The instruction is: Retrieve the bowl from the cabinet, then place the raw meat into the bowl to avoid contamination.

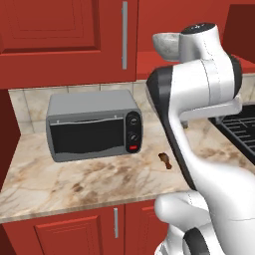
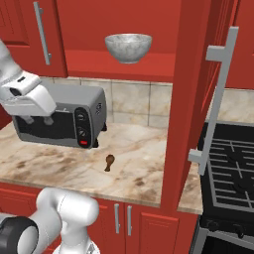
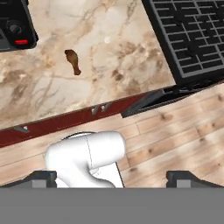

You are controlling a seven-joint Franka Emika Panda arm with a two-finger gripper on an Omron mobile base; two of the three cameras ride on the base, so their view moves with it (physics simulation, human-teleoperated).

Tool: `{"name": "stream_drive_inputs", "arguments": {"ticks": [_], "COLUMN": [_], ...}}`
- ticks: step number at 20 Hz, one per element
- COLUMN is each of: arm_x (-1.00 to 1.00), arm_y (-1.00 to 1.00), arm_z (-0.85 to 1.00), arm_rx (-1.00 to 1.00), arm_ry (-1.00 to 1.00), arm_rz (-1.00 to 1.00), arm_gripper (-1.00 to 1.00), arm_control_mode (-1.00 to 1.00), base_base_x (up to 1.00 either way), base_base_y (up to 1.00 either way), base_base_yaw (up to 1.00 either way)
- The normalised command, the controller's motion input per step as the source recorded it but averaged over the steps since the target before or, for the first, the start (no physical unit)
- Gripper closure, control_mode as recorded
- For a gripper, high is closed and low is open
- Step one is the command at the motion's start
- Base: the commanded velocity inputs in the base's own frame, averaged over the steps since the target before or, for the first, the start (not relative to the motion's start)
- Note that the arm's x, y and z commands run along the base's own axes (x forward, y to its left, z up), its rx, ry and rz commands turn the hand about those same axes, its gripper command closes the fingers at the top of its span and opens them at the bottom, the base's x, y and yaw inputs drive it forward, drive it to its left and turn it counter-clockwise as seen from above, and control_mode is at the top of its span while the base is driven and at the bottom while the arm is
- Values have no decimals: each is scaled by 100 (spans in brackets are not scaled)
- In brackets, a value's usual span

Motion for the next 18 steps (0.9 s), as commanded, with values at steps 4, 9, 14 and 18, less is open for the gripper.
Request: {"name": "stream_drive_inputs", "arguments": {"ticks": [4, 9, 14, 18], "arm_x": [32, 39, 45, 28], "arm_y": [60, 53, 34, 2], "arm_z": [34, 39, 20, 15], "arm_rx": [12, 10, 1, -7], "arm_ry": [-26, -31, -38, -35], "arm_rz": [-4, -2, 2, 14], "arm_gripper": [-100, -100, -100, -100], "arm_control_mode": [-100, -100, -100, -100], "base_base_x": [0, 0, 0, 0], "base_base_y": [0, 0, 0, 0], "base_base_yaw": [0, 0, 0, 0]}}
